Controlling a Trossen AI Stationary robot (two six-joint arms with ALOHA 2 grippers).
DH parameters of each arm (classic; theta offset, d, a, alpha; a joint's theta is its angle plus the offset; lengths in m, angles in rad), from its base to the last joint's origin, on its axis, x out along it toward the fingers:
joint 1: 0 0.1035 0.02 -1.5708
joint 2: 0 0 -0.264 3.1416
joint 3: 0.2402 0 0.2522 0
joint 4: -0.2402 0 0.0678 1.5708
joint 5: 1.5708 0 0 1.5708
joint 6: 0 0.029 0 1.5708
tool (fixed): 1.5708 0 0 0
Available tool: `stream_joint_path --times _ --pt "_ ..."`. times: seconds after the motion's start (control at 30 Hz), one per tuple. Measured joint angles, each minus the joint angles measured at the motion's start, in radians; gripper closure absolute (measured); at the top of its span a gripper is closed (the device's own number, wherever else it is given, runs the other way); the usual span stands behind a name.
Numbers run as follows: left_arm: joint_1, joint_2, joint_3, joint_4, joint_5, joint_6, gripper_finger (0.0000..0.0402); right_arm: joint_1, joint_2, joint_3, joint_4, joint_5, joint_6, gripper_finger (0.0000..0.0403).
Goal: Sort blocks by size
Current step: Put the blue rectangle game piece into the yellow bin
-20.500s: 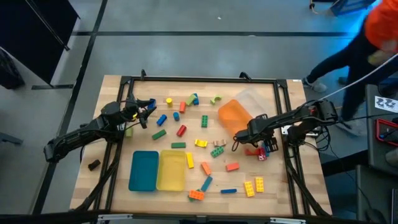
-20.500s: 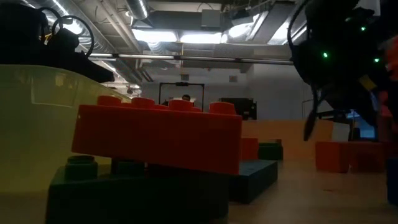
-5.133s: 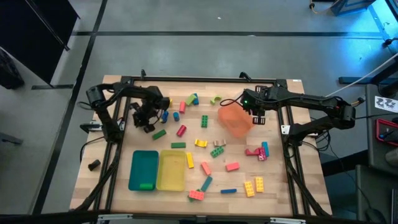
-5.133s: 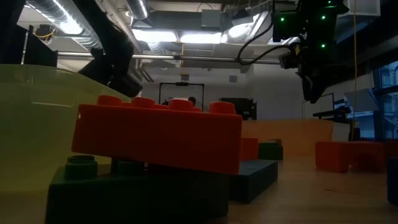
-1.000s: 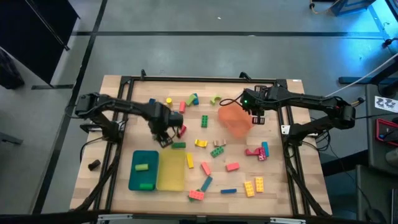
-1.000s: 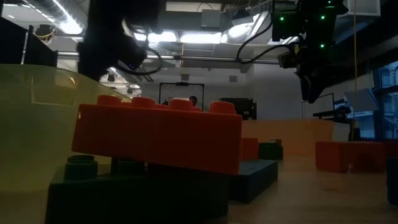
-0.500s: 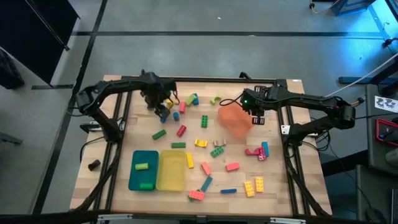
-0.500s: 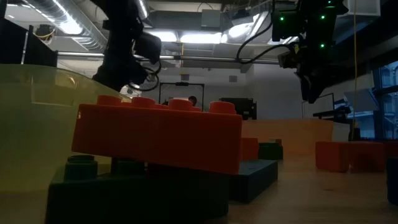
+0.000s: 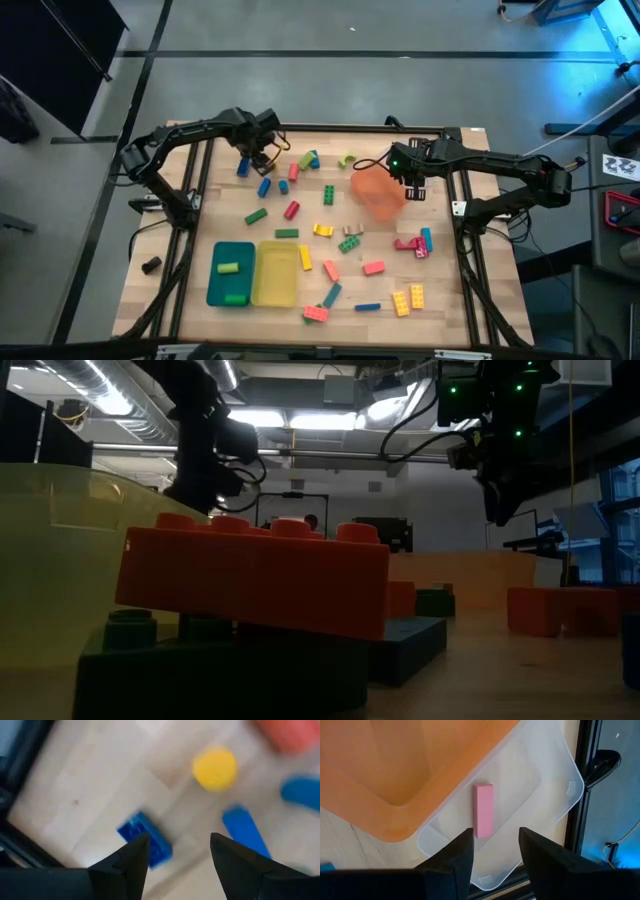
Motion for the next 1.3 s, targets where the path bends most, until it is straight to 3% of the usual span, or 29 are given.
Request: stream_joint_path --times 0.1,0.4,0.77,1.3 --pt "0.004 0.006 -0.004 -0.001 -0.051 -0.079 0.0208 0.0 0.0 0.0 0.0 0.0 0.0 0.0244" --pt "0.03 0.008 -0.053 -0.003 -0.055 -0.279 0.0208 0.0 0.0 0.0 -0.001 0.0 0.024 0.0244" --pt "0.04 0.008 -0.222 0.112 -0.035 -0.306 0.0208 0.0 0.0 0.0 -0.002 0.0 0.024 0.0244" --pt "0.101 0.008 -0.33 0.239 -0.036 -0.299 0.0208 0.0 0.0 0.0 -0.002 0.0 0.024 0.0244"
